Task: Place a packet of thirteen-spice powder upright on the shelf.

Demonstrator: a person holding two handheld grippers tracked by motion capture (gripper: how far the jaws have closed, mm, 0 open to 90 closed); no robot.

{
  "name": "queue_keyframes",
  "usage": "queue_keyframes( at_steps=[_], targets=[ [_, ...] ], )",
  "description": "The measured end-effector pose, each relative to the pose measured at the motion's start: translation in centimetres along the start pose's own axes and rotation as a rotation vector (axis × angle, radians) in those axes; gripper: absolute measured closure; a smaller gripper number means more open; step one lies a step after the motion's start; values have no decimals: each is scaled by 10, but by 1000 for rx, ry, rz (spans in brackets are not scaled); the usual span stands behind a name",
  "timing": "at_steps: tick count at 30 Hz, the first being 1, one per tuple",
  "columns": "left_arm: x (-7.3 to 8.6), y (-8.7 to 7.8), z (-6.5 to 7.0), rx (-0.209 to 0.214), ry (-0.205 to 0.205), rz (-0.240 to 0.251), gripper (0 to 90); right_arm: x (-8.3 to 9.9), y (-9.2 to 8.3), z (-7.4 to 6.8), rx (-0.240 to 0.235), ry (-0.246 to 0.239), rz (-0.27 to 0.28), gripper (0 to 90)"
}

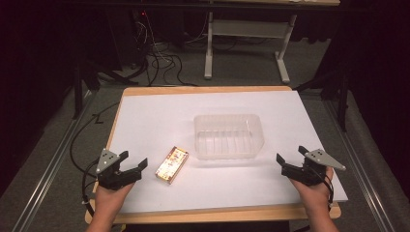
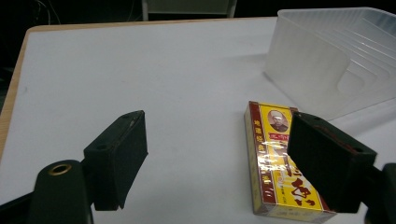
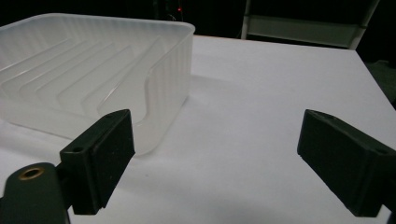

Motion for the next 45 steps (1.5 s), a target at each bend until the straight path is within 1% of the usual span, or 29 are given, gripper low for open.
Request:
queue_keyframes(
  at_steps=[2, 3, 5, 6, 11, 12, 14, 16, 19, 20, 21, 22, 23, 24, 25, 26, 28, 31, 34, 35, 39, 40, 41, 42, 44, 45],
  targets=[
    [1, 1, 1, 8, -1, -7, 203, 2, 2, -5, -8, -18, -12, 127],
    [3, 4, 2, 23, 3, -26, 199, 2, 2, -7, -12, -20, -15, 136],
    [4, 5, 3, 27, 11, -34, 198, 2, 2, -7, -14, -23, -18, 141],
    [7, 6, 4, 29, 16, -47, 198, 3, 3, -8, -14, -25, -24, 148],
    [6, 6, 6, 27, 13, -45, 193, 5, 5, -6, -14, -15, -35, 152],
    [5, 6, 8, 25, 13, -42, 190, 7, 6, -6, -15, -5, -45, 154],
    [5, 6, 9, 23, 11, -41, 189, 8, 6, -4, -18, -6, -44, 154],
    [4, 6, 16, 17, 14, -39, 187, 8, 6, -2, -16, 2, -45, 154],
    [4, 6, 22, 24, 22, -38, 187, 9, 7, -1, -18, 3, -46, 155],
    [5, 8, 28, 27, 36, -46, 187, 9, 7, -1, -17, 5, -48, 156],
    [6, 9, 32, 32, 40, -50, 187, 9, 7, -1, -19, 10, -51, 157],
    [6, 9, 32, 32, 40, -50, 187, 9, 7, -1, -19, 5, -52, 158],
    [6, 12, 38, 44, 49, -66, 187, 9, 8, -1, -21, 5, -55, 160],
    [7, 14, 41, 54, 51, -80, 187, 9, 8, -1, -22, 2, -58, 161],
    [7, 14, 41, 54, 51, -80, 187, 9, 8, -1, -22, 2, -58, 161],
    [9, 18, 47, 67, 60, -106, 187, 10, 8, -1, -25, -3, -62, 164],
    [12, 23, 52, 76, 80, -136, 184, 9, 8, -2, -25, -6, -62, 168],
    [16, 29, 59, 95, 95, -182, 178, 9, 8, -1, -22, -3, -65, 173],
    [19, 35, 64, 96, 108, -219, 185, 9, 8, -2, -23, -5, -65, 177],
    [19, 35, 64, 96, 108, -219, 188, 9, 8, -2, -23, -5, -67, 177],
    [22, 50, 65, 54, 166, -323, 192, 9, 10, -3, -29, -12, -66, 180],
    [23, 54, 66, 48, 169, -355, 195, 9, 10, -4, -30, -14, -71, 180],
    [23, 57, 66, 50, 182, -385, 195, 9, 10, -4, -29, -11, -74, 181],
    [23, 57, 66, 50, 182, -385, 193, 9, 10, -4, -29, -11, -74, 181],
    [24, 63, 68, 47, 197, -448, 194, 9, 12, -5, -32, -15, -77, 182],
    [24, 68, 72, 55, 190, -503, 196, 9, 12, -5, -34, -19, -76, 182]
  ],
)
Point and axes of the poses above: each handheld gripper's, and its own axes: y roughly forward along the jaws, x roughly out of its underside, z roughly to its right, the point moved 6 cm from there along y, roughly forward along the jaws, and after that the axes turned 5 degrees about -x, right-handed, at the moved point
